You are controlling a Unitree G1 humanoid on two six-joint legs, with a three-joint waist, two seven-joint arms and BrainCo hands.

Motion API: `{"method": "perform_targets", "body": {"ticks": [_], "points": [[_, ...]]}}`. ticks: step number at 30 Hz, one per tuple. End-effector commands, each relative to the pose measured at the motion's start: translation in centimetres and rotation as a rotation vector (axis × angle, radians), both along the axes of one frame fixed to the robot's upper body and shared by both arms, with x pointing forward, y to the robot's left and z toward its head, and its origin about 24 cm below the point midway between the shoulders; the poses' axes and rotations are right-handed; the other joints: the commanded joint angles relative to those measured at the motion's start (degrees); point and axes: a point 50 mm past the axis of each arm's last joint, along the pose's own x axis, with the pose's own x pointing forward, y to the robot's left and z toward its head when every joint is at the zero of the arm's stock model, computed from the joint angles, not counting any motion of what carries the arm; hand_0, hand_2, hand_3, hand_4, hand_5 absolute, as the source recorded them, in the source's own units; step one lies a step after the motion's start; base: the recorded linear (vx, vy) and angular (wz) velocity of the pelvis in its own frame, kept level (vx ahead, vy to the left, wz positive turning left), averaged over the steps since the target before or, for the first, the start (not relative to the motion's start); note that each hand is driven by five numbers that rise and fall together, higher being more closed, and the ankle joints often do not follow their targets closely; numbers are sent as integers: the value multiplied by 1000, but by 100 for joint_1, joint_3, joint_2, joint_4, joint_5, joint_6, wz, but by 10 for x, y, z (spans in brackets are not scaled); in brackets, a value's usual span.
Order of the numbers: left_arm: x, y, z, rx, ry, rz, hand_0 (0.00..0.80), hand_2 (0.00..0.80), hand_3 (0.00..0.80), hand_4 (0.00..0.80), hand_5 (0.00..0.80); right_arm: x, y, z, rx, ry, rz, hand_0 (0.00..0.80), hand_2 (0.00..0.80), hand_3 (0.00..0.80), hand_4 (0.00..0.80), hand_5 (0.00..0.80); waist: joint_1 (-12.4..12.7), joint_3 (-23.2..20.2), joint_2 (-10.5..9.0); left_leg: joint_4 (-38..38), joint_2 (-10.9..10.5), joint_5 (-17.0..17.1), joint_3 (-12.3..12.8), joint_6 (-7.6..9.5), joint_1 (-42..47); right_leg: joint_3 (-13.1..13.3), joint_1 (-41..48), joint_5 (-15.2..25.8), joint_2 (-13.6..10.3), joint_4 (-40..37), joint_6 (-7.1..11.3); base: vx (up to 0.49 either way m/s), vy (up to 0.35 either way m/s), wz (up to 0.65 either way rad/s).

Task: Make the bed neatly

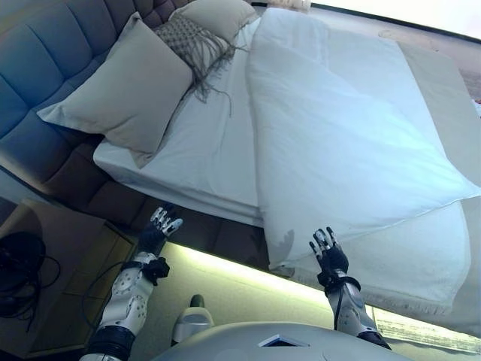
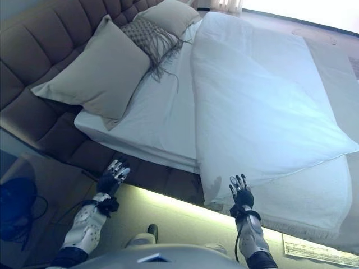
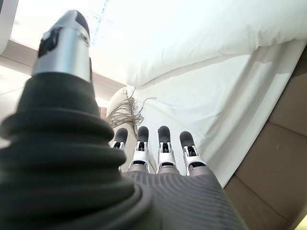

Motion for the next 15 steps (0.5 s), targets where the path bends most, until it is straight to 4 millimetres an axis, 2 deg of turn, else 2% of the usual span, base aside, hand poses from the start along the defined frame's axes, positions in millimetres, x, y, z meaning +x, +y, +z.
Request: {"method": "perform_targets", "body": {"ticks": [1,15], "points": [[29,-8,24,17,-165,-39,0,0,0,0,0,22,-9,22,-45,-135,-10,0,0,0,0,0,114,45,228,25,8,-550,378,260,319,-219,-660,551,238,27,-154,0,0,0],[26,-8,22,5,-148,-36,0,0,0,0,0,18,-10,21,-49,-119,-10,0,0,0,0,0,112,56,227,52,-26,-562,400,277,351,-239,-646,539,155,96,-116,8,18,0]]}}
